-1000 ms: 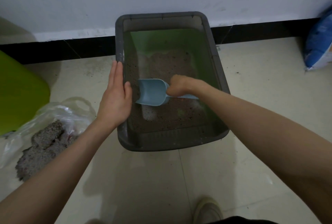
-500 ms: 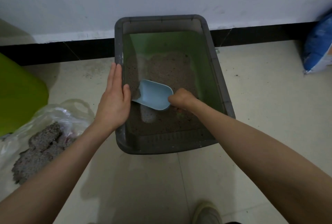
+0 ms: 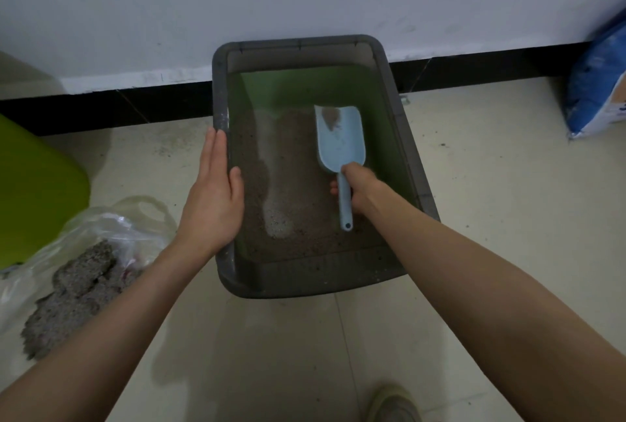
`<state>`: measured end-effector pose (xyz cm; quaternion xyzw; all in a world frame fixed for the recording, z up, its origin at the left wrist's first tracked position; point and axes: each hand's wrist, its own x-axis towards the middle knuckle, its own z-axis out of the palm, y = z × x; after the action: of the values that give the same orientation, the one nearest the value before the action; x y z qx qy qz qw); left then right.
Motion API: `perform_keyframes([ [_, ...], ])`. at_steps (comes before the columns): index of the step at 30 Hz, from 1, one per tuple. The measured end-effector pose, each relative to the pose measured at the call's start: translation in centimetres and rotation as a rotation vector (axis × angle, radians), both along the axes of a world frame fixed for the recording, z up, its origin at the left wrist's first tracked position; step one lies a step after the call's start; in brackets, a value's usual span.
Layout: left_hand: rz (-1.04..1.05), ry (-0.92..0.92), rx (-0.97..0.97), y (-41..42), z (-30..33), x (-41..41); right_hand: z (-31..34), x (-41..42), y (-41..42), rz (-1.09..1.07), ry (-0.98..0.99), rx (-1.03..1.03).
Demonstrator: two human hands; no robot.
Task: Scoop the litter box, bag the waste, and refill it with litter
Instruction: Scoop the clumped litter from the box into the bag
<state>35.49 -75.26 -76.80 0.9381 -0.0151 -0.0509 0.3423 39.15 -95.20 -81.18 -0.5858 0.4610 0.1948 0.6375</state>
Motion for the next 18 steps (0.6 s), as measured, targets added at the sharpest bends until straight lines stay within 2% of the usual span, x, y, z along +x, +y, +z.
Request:
perform_keyframes([
  [5,0.005,0.003,-0.012,0.0,0.0,0.0,-0.2,0.6,-0.2,-0.096,0.051,0.061],
  [18,0.014,-0.011,-0.037,-0.1,-0.2,0.0,-1.4,2.4,-0.4,-0.104,0.070,0.039],
])
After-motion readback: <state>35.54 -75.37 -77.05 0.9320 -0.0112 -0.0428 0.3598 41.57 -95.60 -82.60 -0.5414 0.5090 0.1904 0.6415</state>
